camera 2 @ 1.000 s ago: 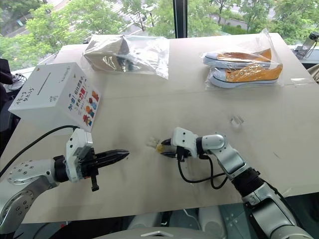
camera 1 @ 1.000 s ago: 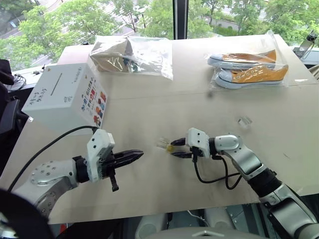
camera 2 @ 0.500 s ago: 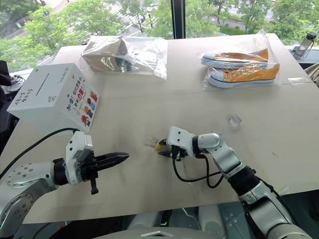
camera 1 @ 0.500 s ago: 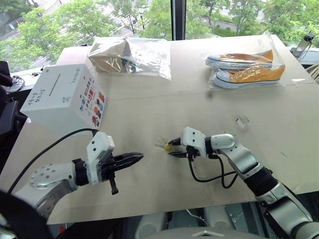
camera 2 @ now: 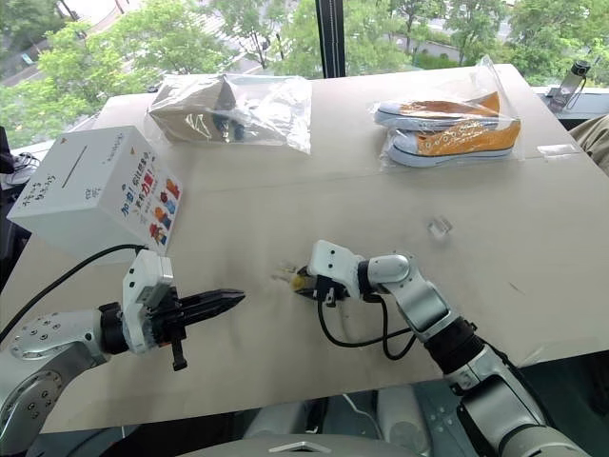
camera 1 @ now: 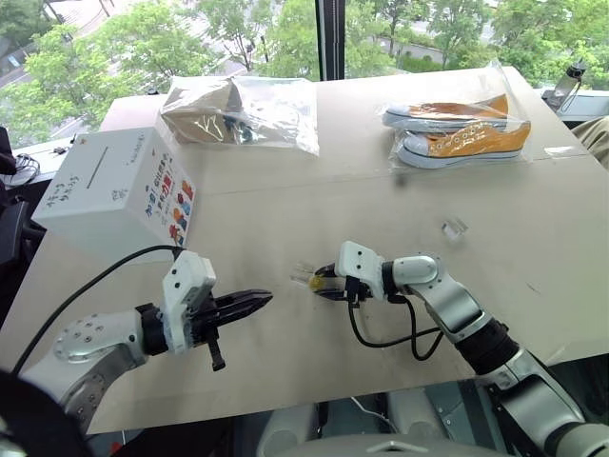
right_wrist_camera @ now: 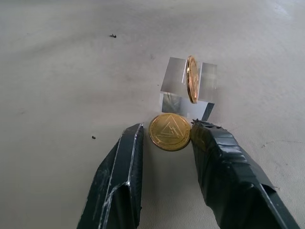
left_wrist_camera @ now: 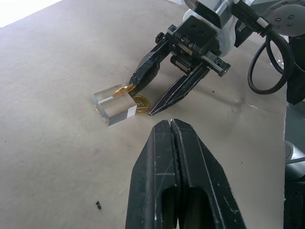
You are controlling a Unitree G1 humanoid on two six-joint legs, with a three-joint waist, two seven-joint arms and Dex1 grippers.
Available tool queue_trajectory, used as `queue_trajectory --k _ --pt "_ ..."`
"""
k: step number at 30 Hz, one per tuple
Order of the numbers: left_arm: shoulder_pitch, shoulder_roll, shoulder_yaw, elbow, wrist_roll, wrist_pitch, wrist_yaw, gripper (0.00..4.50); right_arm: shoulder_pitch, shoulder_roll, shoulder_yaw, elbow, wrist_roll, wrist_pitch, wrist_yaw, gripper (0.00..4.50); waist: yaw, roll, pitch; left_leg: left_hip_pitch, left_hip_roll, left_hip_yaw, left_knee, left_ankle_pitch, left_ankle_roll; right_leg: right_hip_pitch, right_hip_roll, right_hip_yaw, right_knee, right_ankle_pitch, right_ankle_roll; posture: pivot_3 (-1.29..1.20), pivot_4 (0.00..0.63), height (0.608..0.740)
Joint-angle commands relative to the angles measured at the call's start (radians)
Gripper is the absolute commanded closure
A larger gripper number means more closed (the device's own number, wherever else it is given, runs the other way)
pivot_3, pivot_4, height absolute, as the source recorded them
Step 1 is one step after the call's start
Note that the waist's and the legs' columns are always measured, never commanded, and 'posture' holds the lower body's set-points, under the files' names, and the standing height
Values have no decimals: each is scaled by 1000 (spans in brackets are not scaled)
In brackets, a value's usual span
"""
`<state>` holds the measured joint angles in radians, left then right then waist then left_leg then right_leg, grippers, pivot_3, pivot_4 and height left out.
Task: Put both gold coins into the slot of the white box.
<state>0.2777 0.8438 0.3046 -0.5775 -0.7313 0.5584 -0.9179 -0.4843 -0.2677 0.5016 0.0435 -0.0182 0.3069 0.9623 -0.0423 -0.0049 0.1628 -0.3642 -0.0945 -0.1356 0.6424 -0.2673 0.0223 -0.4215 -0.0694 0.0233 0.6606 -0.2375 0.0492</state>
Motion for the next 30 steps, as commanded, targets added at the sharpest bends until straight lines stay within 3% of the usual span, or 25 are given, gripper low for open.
queue_trajectory --k 1,6,10,27,30 --pt "7 -3 26 -32 -8 -11 -7 4500 -15 15 36 14 -19 28 0 2787 0 0 0 0 0 0 0 0 0 0 0 0 0 0 0 0 150 740" --pt "11 -5 32 -32 -10 -11 -7 4500 -20 19 39 11 -24 64 -4 2787 0 0 0 1 2 1 0 0 0 0 2 1 0 1 -1 0 150 740" --pt "4 -5 31 -29 -14 -9 -7 4500 -21 19 39 8 -26 72 -8 4456 1 -1 0 1 3 1 0 -1 -1 0 3 2 0 1 -2 0 150 740" --pt "-8 -7 24 -1 0 -18 -17 4500 -46 3 4 -75 13 169 -7 4456 9 -2 -1 0 3 2 0 -1 -2 0 3 2 -1 1 -2 0 150 740" --pt "-7 -8 26 -2 0 -17 -18 4500 -64 7 7 -83 15 185 -8 3247 8 -2 -1 0 3 2 0 -1 -2 0 3 2 -1 1 -2 0 150 740"
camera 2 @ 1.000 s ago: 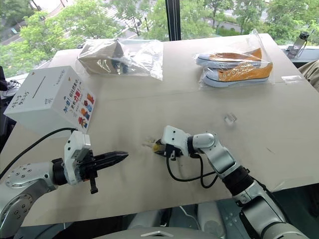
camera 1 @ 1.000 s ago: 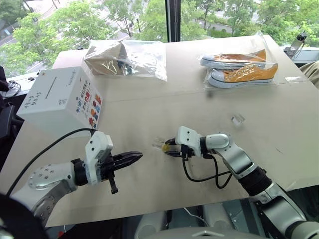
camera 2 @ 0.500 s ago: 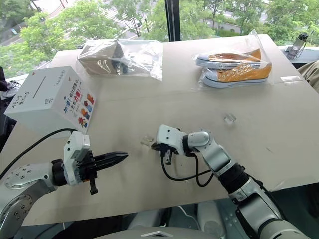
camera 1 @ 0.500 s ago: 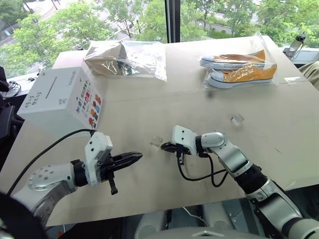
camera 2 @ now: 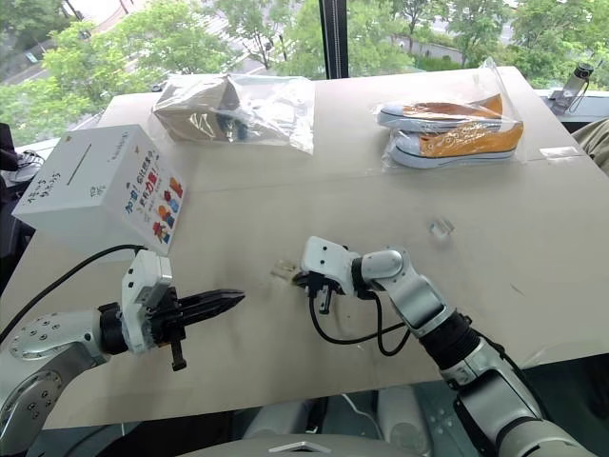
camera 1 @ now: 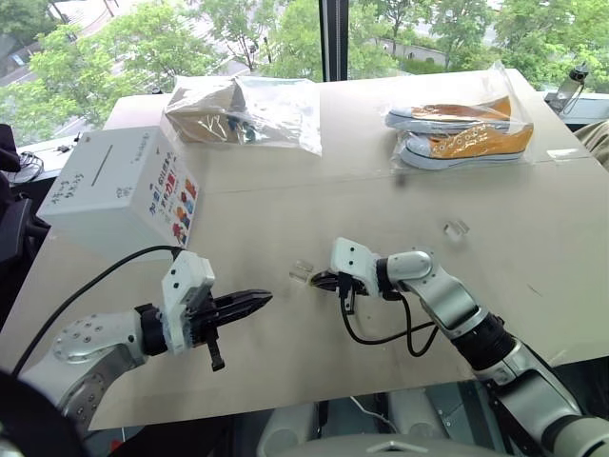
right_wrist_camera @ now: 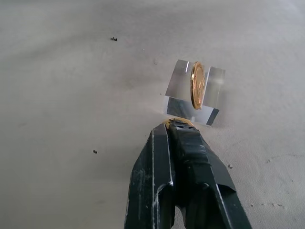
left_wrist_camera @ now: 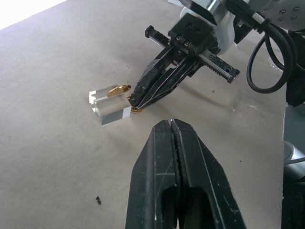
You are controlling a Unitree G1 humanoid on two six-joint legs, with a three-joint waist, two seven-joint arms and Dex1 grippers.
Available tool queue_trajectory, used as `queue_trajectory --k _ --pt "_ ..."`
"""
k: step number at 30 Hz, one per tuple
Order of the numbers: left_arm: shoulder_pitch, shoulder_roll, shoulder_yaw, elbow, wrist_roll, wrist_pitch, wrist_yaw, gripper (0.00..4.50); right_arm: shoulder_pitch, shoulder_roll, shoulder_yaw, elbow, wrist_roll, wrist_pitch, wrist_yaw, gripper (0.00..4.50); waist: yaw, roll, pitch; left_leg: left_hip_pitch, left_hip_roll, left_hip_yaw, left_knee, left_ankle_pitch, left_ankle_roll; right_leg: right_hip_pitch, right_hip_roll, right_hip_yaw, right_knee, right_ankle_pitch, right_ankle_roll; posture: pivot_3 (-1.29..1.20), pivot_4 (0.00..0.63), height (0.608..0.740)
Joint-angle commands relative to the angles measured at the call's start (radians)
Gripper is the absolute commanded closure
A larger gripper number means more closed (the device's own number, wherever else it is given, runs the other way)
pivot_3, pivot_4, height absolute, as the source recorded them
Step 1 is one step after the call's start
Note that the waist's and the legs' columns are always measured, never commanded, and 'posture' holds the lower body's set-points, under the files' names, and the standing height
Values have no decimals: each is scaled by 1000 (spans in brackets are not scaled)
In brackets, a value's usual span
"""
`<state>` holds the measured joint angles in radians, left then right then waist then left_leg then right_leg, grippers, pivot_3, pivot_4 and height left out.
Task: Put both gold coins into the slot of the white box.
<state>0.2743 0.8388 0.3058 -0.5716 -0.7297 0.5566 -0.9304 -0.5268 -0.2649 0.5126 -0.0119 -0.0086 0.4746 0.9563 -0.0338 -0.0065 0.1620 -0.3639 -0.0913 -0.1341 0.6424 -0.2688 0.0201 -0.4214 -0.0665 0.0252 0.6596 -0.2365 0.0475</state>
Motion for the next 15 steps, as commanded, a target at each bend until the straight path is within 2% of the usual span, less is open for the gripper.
queue_trajectory --k 1,4,15 --pt "-3 -3 27 -8 -3 -15 -7 4500 -26 9 -9 -28 3 19 -15 2734 -1 0 0 0 0 0 0 0 0 0 0 0 0 0 0 0 150 740" --pt "2 -3 32 -9 -4 -15 -8 4500 -38 9 -12 -30 -6 35 -38 1398 -1 0 0 0 0 0 0 0 0 0 0 0 0 0 0 0 150 740" --pt "8 -8 35 -12 -2 -17 -5 4500 -72 18 -6 9 -30 70 -89 1398 -2 0 0 -1 0 0 0 0 0 0 0 0 -1 0 0 0 150 740"
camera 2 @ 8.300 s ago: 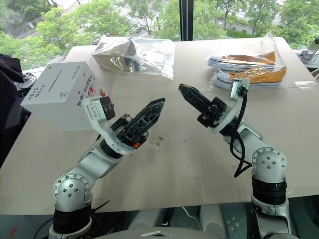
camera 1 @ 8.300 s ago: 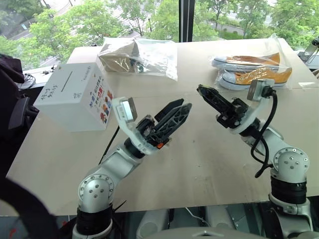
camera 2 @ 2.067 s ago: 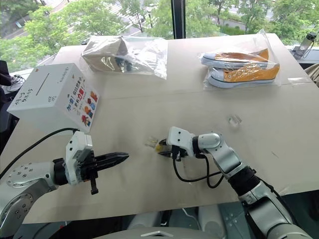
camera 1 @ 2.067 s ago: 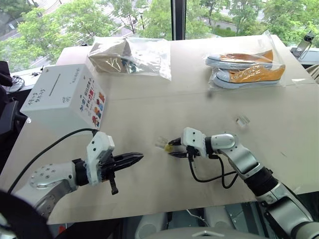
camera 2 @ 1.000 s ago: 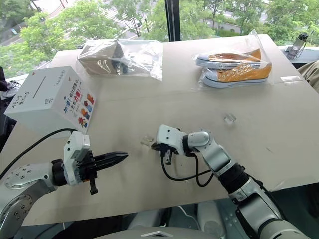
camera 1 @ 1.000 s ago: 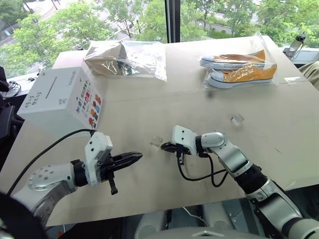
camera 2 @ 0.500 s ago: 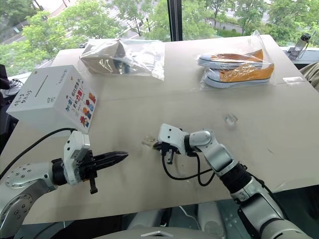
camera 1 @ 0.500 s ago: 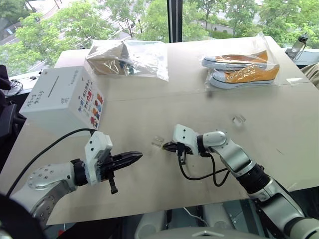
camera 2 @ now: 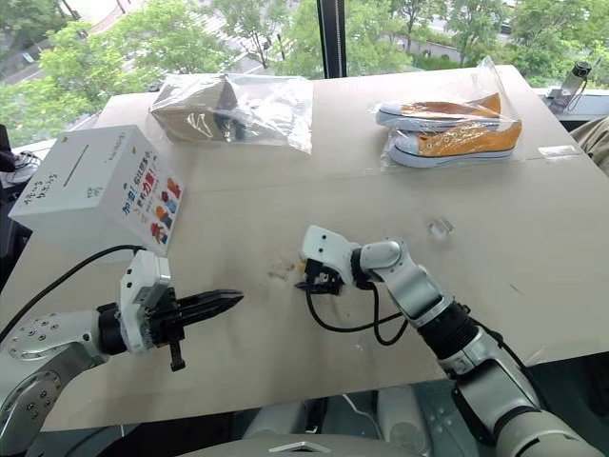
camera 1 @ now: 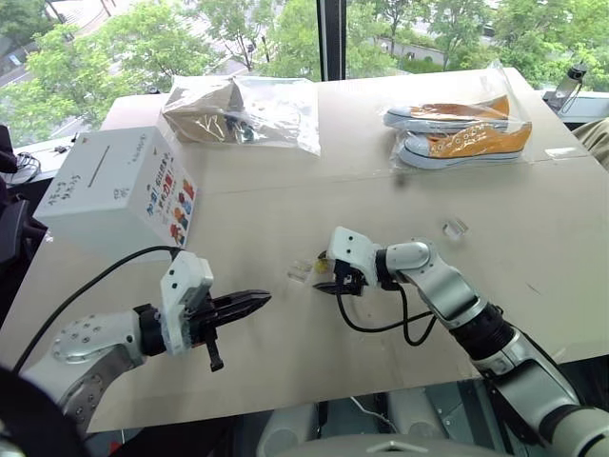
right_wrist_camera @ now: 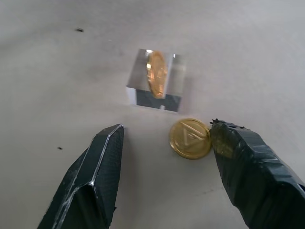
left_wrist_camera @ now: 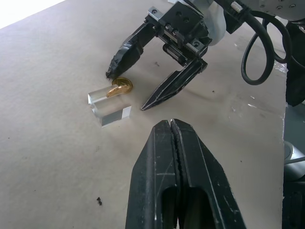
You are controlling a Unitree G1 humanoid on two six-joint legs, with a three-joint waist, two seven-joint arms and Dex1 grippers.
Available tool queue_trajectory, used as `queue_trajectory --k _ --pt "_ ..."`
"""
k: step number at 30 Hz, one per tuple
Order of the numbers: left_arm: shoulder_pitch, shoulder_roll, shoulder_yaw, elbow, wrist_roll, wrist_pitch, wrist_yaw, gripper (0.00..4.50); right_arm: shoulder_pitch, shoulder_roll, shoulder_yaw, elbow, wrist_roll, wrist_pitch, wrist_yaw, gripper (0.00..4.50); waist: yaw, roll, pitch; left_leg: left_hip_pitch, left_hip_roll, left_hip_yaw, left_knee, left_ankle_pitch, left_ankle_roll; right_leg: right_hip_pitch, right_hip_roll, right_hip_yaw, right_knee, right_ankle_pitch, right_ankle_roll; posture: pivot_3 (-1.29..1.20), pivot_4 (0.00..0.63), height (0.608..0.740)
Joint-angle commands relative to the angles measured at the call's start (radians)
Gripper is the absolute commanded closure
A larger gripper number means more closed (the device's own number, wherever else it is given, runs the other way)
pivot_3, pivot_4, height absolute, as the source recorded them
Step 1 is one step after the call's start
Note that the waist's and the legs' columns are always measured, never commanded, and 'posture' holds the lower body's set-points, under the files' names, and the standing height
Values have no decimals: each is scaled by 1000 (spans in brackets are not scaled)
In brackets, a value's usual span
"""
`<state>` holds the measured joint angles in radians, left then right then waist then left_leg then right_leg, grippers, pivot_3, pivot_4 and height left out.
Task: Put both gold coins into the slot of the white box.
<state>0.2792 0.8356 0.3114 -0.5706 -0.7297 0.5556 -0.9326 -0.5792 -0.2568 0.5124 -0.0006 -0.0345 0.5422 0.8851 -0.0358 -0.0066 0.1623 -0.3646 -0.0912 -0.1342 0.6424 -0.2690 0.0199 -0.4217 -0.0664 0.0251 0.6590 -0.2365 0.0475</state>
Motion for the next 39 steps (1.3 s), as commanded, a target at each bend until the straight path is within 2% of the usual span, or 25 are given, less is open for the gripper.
queue_trajectory --k 1,6,14,19,22,24,27,39 --pt "2 -5 30 -11 -1 -17 -4 4500 -20 24 -17 11 -4 10 -40 1398 0 0 0 0 0 0 0 0 0 0 0 0 0 0 0 0 150 740" --pt "6 -8 30 -11 1 -20 -3 4500 -21 35 -19 34 -4 30 -58 1398 -4 0 0 0 0 0 0 0 0 0 0 0 0 0 0 0 150 740" --pt "10 -6 33 -8 13 -27 -5 4500 -24 -14 42 13 -20 149 -21 1398 0 0 0 0 0 0 0 0 0 0 0 0 0 0 0 0 150 740" --pt "-29 2 16 24 82 -61 14 4500 -18 -36 51 2 -16 153 -19 1398 8 0 0 0 0 0 0 0 0 0 0 0 -1 0 0 0 150 740" --pt "-54 2 7 29 88 -51 21 4500 -20 -35 52 4 -14 155 -22 2161 11 0 0 0 0 0 0 0 0 0 0 -1 -1 0 0 0 150 740" --pt "-66 2 3 24 88 -36 33 4500 -21 -37 51 3 -13 158 -20 2942 10 0 0 0 0 0 0 0 0 0 0 -1 -1 0 0 0 150 740" --pt "-73 7 -5 14 97 -37 31 4500 -22 -41 51 3 -12 162 -18 4376 10 -1 -1 0 0 0 0 0 0 1 0 -1 -1 0 0 0 150 740" --pt "-76 9 -7 -31 91 -1 35 4500 -15 -84 54 -11 -9 161 6 4448 23 -1 -1 0 0 -1 0 0 0 1 -1 -1 -1 0 0 0 150 740"
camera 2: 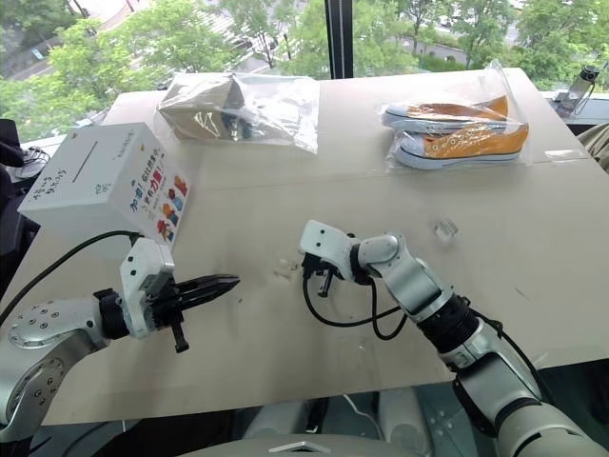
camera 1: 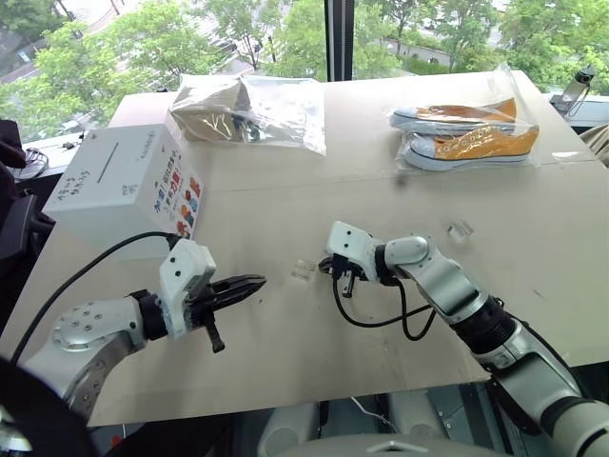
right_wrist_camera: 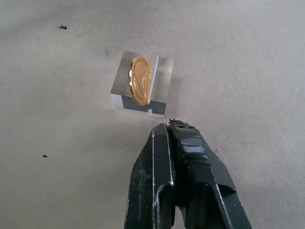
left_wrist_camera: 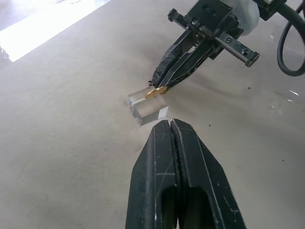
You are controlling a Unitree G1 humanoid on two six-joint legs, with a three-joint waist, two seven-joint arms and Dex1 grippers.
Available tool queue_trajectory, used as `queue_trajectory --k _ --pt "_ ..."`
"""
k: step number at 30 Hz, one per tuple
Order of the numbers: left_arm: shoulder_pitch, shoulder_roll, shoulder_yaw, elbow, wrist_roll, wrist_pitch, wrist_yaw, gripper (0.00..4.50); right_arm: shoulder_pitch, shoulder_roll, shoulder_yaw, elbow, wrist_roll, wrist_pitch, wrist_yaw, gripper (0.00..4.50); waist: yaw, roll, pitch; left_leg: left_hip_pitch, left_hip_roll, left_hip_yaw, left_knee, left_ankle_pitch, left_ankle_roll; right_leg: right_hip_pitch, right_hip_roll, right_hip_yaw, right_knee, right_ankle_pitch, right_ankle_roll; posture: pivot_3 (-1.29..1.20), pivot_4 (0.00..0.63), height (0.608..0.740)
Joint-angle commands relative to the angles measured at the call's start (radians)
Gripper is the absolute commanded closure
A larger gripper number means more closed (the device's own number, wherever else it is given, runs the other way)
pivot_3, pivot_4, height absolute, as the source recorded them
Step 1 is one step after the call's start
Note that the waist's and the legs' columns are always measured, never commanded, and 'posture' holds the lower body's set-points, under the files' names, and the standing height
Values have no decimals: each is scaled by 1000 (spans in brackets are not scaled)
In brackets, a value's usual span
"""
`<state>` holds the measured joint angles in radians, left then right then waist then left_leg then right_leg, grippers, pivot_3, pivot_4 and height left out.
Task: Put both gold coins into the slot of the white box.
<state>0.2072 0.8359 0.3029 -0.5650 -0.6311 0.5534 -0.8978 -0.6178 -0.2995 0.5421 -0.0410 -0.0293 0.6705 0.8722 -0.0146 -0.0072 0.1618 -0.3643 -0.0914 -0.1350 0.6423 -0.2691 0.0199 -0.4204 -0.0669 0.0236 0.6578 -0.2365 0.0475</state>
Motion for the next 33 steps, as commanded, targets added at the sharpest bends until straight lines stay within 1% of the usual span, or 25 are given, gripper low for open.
queue_trajectory --k 1,8,11,15,16,17,18,20,22,28,33 --pt "-6 9 0 -38 -7 3 0 4500 24 -49 25 31 -17 22 23 4448 3 0 0 0 0 0 0 0 0 0 0 0 0 0 0 0 150 740" --pt "-30 12 -7 -28 -6 7 -6 4500 29 -98 31 60 -48 8 22 4448 4 0 0 1 -1 -1 0 0 0 3 -1 -2 -1 0 0 0 150 740" --pt "-32 13 -9 -20 -1 2 -11 4500 33 -119 20 51 -38 13 32 4448 4 0 -1 2 -1 -2 0 0 0 4 -1 -2 -2 0 0 0 150 740" --pt "-31 14 -11 -13 3 -3 -19 4500 33 -83 -29 43 6 -33 18 4448 5 -1 -1 2 -1 -4 1 0 1 6 -1 -5 -2 0 0 0 150 740" --pt "-33 14 -11 -13 4 -3 -21 4500 32 -65 -43 42 19 -56 8 3914 4 -1 -1 2 -1 -4 1 0 1 6 -1 -5 -2 0 0 0 150 740" --pt "-34 14 -12 -13 4 -3 -21 4500 31 -50 -54 42 24 -67 -6 3612 2 -1 -1 2 -1 -4 1 0 1 6 -1 -5 -2 0 0 0 150 740" --pt "-34 14 -11 -13 4 -4 -22 4500 30 -37 -63 40 27 -65 -20 3154 2 -1 -1 2 -1 -4 1 0 0 6 -1 -5 -2 0 0 0 150 740" --pt "-34 15 -10 -14 4 -3 -24 4500 26 -22 -75 43 24 -60 -41 2469 -1 0 0 2 -1 -4 1 0 0 5 -1 -5 -2 0 0 0 150 740" --pt "-34 16 -8 -14 3 -3 -25 4500 20 -16 -77 48 31 -54 -36 1681 -4 0 0 2 0 -4 1 0 0 4 0 -4 -2 0 0 0 150 740" --pt "-32 10 -8 -7 7 -12 -29 4500 27 -12 -43 35 56 -41 27 1681 -4 0 0 1 0 -3 0 0 0 4 0 -4 -2 0 0 0 150 740" --pt "-24 6 -4 -11 8 -13 -28 4500 27 7 -29 51 59 -66 46 1681 -5 0 0 1 0 -3 0 0 0 3 0 -3 -2 0 0 0 150 740"
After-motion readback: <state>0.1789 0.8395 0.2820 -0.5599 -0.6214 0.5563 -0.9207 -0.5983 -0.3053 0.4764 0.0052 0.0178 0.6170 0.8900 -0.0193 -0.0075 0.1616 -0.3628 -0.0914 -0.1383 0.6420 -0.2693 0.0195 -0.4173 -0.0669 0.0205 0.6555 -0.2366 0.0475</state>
